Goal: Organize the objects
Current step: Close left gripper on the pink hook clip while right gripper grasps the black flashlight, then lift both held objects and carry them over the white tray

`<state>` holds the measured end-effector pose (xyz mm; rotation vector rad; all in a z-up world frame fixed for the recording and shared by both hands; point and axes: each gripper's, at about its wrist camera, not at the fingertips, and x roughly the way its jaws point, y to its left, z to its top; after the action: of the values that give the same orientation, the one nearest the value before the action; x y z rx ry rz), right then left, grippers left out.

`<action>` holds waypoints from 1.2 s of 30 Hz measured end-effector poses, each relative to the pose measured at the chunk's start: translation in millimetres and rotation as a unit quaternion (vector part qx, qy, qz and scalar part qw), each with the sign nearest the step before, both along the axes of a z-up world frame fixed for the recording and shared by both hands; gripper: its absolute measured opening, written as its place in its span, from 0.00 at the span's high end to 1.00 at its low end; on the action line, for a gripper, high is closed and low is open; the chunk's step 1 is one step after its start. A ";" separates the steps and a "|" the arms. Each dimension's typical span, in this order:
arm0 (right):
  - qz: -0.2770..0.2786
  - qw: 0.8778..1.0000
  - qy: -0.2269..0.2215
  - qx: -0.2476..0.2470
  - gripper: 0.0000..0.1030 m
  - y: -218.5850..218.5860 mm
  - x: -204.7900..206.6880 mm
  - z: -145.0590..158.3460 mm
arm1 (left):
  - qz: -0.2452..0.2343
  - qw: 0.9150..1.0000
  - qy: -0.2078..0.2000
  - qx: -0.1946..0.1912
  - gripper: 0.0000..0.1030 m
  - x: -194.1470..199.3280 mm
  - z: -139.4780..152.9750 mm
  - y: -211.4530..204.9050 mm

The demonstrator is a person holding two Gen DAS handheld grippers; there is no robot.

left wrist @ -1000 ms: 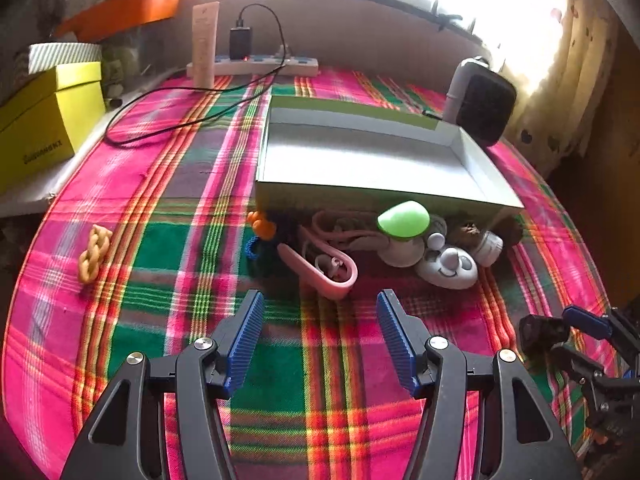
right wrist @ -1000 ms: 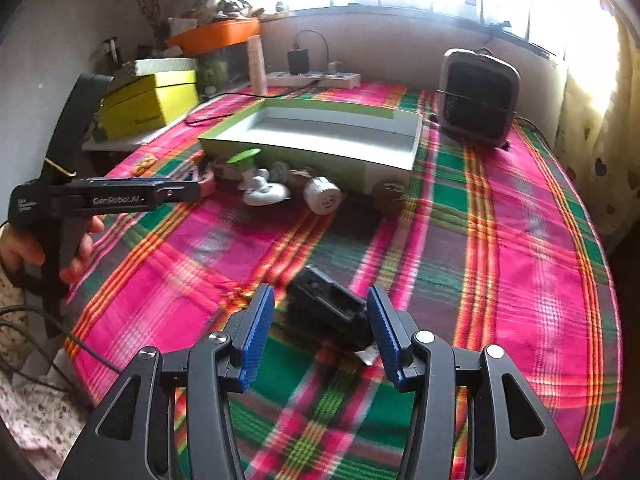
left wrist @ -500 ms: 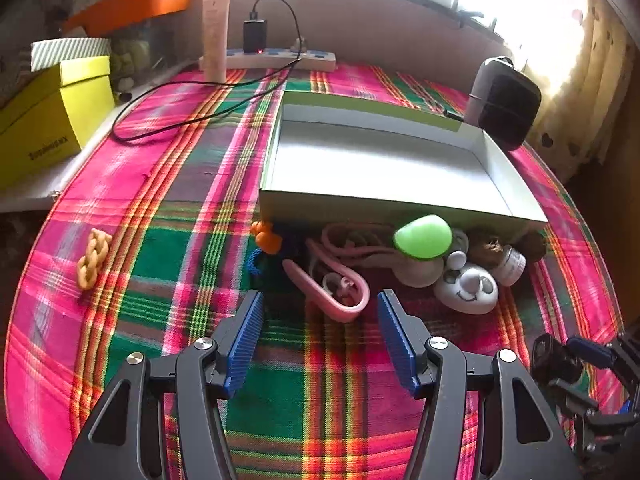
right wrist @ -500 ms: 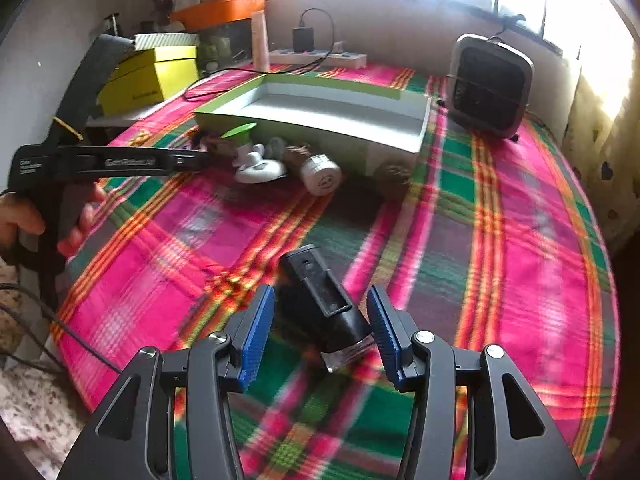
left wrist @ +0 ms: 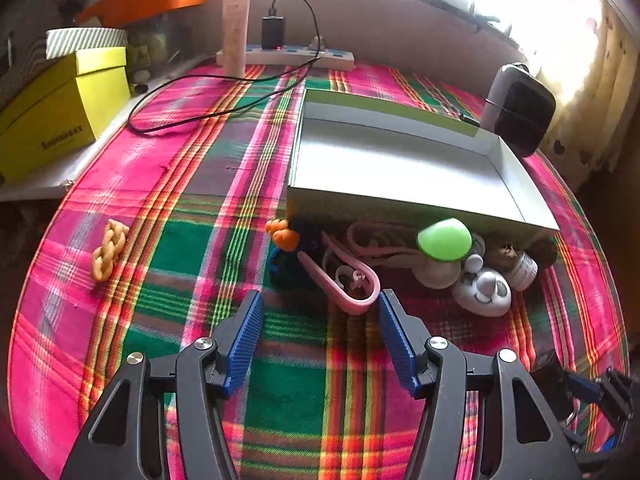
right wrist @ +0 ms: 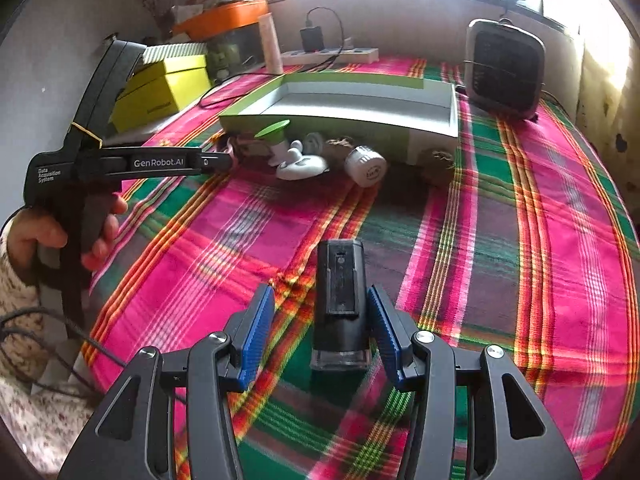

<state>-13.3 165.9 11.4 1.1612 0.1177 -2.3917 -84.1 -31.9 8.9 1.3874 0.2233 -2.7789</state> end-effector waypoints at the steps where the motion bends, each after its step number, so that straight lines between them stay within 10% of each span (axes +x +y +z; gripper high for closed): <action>1: -0.003 1.000 0.003 0.003 0.52 -1.6 0.2 0.0 | 0.003 1.000 0.000 -0.005 0.44 -1.7 -0.4 0.7; 36: -0.011 1.000 0.024 0.005 0.72 -31.5 -17.3 3.7 | 0.004 1.000 0.019 -0.012 0.81 26.1 -1.7 -11.8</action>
<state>-30.6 134.4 15.2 1.1149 0.1345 -2.4426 -58.1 -43.7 7.2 1.3259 0.1940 -2.7946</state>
